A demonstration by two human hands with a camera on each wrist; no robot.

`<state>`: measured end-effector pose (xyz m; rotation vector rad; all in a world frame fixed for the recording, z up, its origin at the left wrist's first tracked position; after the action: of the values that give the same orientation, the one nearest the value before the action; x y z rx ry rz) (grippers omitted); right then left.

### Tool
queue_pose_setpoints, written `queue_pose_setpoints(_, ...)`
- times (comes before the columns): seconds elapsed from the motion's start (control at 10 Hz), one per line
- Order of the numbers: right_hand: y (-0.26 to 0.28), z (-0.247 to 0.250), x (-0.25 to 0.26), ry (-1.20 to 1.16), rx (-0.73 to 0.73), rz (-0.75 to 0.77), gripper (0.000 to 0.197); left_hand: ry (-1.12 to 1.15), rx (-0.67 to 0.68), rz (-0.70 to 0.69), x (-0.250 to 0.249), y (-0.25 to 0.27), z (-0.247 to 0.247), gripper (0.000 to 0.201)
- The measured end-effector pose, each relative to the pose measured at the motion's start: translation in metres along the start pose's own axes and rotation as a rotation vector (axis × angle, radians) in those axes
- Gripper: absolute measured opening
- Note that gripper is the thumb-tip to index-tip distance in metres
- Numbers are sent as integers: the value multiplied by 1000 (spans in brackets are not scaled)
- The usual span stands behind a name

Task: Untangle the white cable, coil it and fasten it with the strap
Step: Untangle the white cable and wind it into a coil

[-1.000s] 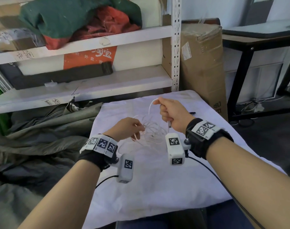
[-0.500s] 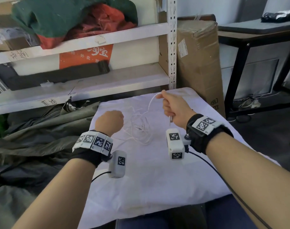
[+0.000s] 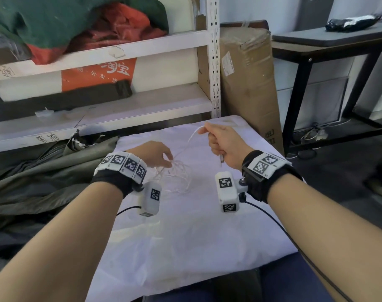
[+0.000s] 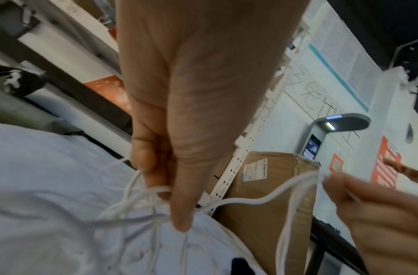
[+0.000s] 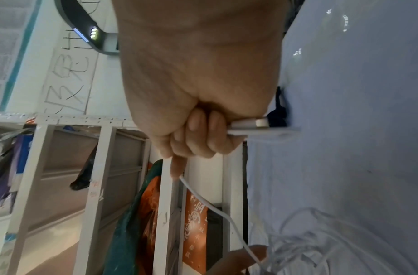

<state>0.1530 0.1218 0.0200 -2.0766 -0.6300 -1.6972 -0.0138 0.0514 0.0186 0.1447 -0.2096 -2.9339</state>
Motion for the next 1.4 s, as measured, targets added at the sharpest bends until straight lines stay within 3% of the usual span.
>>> queue_pose_setpoints(0.1,-3,24,-10,-112,-199,-13,33,312,-187,19,15,3,9,18)
queue_pose_setpoints(0.2,-2,47,-22,-237,-397,-56,30,870,-528,77,38,15,20,11)
queue_pose_setpoints(0.3,2,68,-38,-323,-559,-107,34,1374,-794,277,72,30,14,13)
queue_pose_setpoints(0.4,6,81,-46,-322,-673,-123,37,1872,-827,412,99,32,-9,19)
queue_pose_setpoints(0.5,9,83,-44,-294,-723,-112,38,1695,-832,586,110,42,-25,29)
queue_pose_setpoints(0.6,10,73,-40,-296,-662,-111,38,1368,-673,608,111,40,-40,30)
queue_pose_setpoints(0.7,9,58,-34,-285,-543,-100,35,856,-471,744,106,46,-36,29)
queue_pose_setpoints(0.8,6,42,-25,-255,-414,-81,33,432,-639,615,86,57,-4,51)
queue_pose_setpoints(0.9,1,20,-13,-203,-252,-59,32,370,-734,293,56,48,20,50)
queue_pose_setpoints(1.0,-2,-10,3,-148,-40,-69,36,492,-619,5,17,30,26,53)
queue_pose_setpoints(1.1,1,-35,21,-134,139,-57,39,661,-298,-106,-18,16,13,56)
queue_pose_setpoints(1.2,3,-41,35,-157,209,-33,41,674,-86,-64,-25,14,-2,23)
queue_pose_setpoints(1.3,2,-30,34,-160,179,-49,40,904,-190,-45,-10,15,6,23)
queue_pose_setpoints(1.4,4,-24,19,-82,227,-161,39,1206,-410,38,16,20,24,26)
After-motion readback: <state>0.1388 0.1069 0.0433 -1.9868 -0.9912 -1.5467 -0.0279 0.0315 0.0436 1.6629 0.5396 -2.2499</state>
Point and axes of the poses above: each hand's wrist, its own y-axis away from the middle knuckle, its own z-axis out of the back of the hand, x = y × z, the point moved 7 cm from there along -y, towards the middle knuckle, and after that the axes turned 2 degrees about -x, right-handed, at the moved point
